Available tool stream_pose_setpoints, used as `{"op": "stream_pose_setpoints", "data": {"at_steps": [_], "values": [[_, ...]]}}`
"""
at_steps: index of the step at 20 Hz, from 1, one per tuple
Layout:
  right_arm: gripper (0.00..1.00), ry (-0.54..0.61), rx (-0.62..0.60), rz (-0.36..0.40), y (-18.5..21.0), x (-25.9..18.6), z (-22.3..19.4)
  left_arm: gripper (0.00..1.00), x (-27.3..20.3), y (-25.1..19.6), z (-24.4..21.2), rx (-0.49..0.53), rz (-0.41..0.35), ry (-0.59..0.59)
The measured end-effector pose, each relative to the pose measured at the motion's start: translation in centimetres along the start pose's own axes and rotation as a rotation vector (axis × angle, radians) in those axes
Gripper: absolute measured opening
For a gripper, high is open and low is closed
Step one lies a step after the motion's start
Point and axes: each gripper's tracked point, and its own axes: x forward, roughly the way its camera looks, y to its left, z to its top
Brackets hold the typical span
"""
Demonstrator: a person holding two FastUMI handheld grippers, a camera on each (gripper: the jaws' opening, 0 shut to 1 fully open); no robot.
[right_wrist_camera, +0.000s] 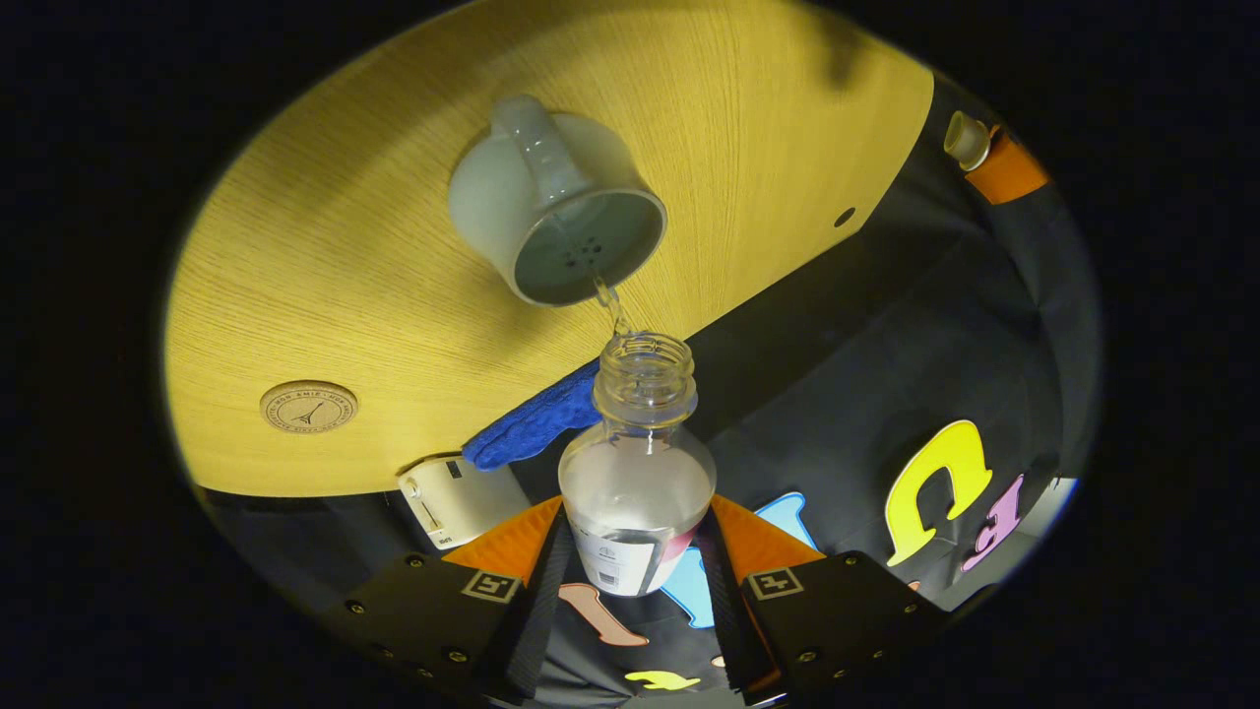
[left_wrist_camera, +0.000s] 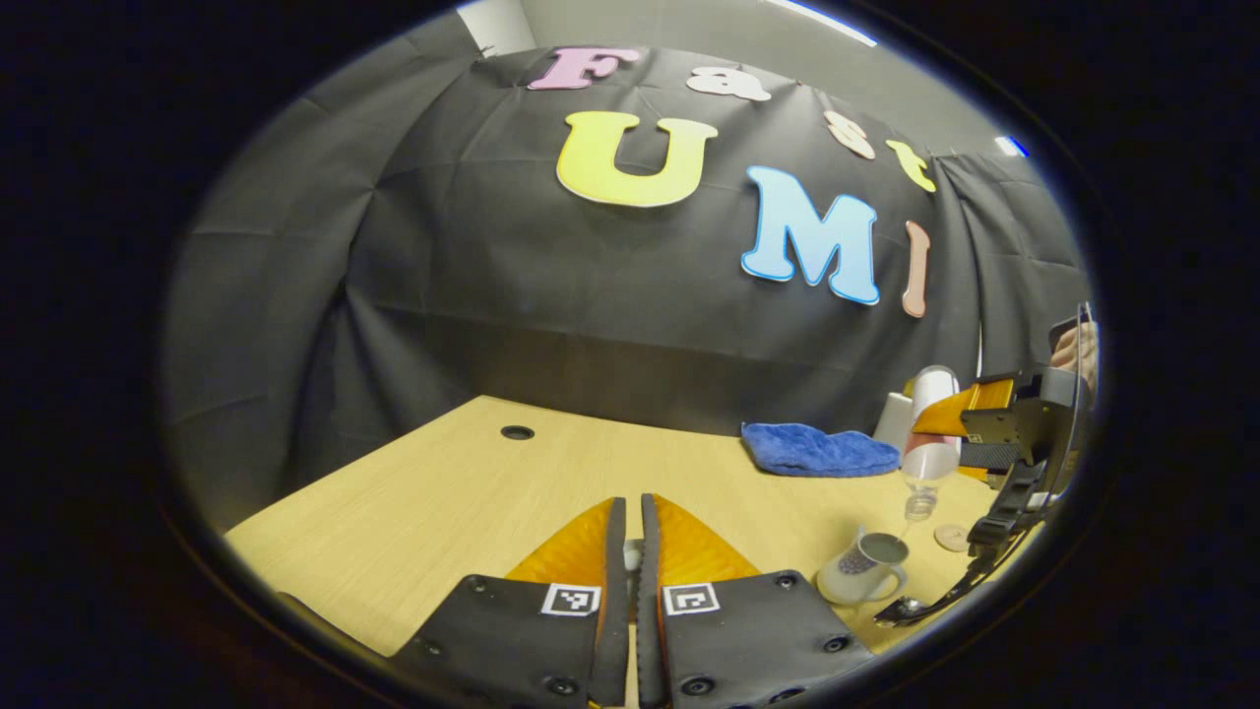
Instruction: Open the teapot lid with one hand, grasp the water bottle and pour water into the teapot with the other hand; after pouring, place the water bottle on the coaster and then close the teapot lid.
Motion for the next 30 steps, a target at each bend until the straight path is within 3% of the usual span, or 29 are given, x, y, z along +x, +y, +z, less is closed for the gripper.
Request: {"op": "stream_pose_setpoints", "data": {"at_steps": [12,24,30], "values": [[0.68,0.004,0.005,0.024,0.2,-0.2,0.0,0.1,-0.6,0.2,-0.3,0.003,0.011,0.007],[0.69,-0.106,0.436,0.036,4.0,-0.1,1.0,0.1,-0.6,-1.4,1.3,0.057,0.049,0.018],[0.69,-0.199,0.744,0.083,6.7,-0.5,1.2,0.1,0.2,-5.2,1.8,0.08,0.047,0.03]]}}
